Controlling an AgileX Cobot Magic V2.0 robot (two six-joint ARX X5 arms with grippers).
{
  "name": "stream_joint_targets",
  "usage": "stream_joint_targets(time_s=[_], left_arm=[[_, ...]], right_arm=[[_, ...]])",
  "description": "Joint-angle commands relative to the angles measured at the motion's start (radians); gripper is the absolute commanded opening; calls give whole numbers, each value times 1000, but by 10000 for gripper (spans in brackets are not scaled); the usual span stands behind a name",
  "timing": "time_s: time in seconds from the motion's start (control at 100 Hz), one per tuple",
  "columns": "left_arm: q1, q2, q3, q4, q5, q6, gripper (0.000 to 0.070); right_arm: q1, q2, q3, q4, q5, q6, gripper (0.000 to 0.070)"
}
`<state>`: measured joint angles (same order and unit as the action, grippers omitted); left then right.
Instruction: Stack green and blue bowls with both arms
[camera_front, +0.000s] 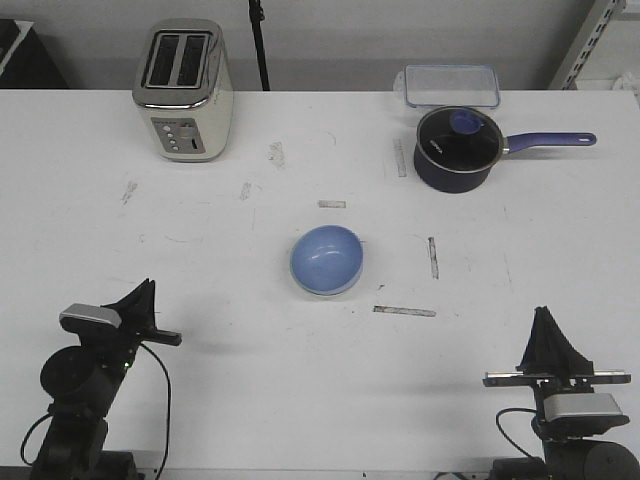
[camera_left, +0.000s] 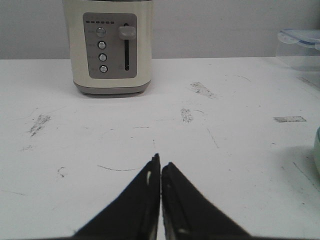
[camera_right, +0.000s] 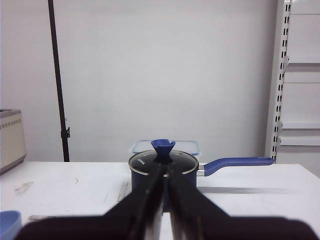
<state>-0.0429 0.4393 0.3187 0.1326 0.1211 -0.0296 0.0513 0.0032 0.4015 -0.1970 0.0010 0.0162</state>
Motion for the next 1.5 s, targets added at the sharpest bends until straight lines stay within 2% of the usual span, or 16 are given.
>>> stream_joint_targets(time_s=[0.0, 0.34, 0.43, 0.58, 0.86, 1.35, 1.49], left_arm=[[4, -36, 7, -12, -2, 14, 1], [3, -191, 7, -27, -2, 15, 1], [3, -212, 7, -71, -2, 65, 1], [3, -225, 7, -109, -2, 66, 1], [3, -306, -52, -79, -150, 67, 2], [4, -431, -235, -77, -139, 66, 2], [5, -436, -306, 16, -123, 61, 3]], right_arm=[[1, -2, 6, 10, 0, 13, 9], [1, -2, 6, 10, 0, 13, 9], [1, -2, 6, 10, 0, 13, 9], [1, -2, 6, 10, 0, 13, 9], [1, -2, 6, 11, 0, 13, 9], [1, -2, 6, 10, 0, 13, 9], [1, -2, 6, 10, 0, 13, 9]])
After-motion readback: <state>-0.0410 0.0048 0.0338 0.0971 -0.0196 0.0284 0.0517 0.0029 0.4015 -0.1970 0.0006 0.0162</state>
